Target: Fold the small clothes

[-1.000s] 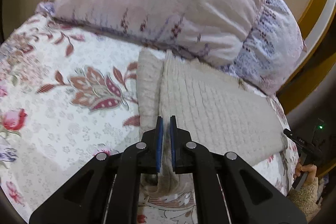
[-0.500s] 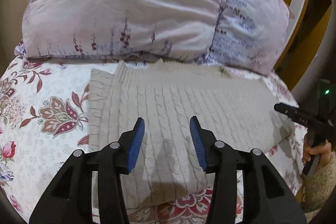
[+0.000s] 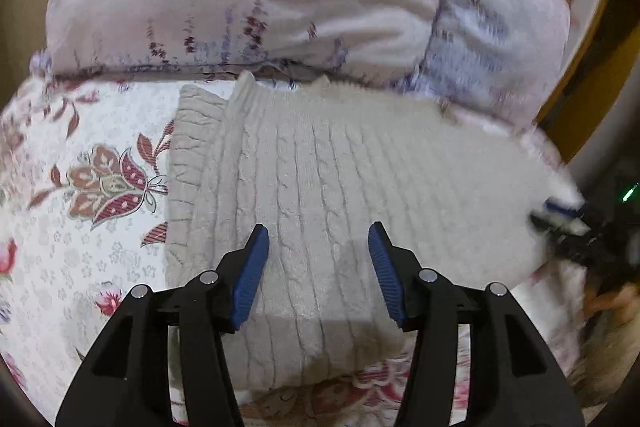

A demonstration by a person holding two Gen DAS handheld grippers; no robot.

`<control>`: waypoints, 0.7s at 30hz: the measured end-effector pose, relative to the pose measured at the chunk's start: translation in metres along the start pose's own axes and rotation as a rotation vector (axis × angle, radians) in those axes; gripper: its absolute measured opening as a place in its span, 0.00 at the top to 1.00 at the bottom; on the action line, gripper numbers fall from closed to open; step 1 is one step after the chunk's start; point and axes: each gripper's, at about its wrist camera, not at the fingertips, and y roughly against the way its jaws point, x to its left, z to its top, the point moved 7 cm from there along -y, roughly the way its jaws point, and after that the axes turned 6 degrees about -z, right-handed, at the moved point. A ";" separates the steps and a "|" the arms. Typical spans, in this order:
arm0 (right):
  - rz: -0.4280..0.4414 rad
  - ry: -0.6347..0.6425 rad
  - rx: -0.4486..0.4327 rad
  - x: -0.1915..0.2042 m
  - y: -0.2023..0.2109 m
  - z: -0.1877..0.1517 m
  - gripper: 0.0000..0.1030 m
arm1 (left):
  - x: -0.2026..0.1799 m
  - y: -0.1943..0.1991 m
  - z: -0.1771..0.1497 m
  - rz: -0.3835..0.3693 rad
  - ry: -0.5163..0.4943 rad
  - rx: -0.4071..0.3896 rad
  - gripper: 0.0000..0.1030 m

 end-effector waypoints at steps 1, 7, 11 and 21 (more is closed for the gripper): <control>0.020 -0.018 -0.007 0.000 0.003 0.004 0.32 | 0.007 0.009 0.007 -0.021 0.046 -0.033 0.44; 0.094 -0.025 -0.078 0.026 0.017 0.031 0.17 | 0.047 0.029 0.030 -0.025 0.203 -0.111 0.33; 0.101 0.005 -0.095 0.052 0.013 0.044 0.16 | 0.068 0.019 0.032 -0.065 0.327 -0.077 0.31; 0.061 0.033 -0.102 0.083 -0.007 0.067 0.16 | 0.079 0.004 0.031 -0.104 0.425 -0.053 0.31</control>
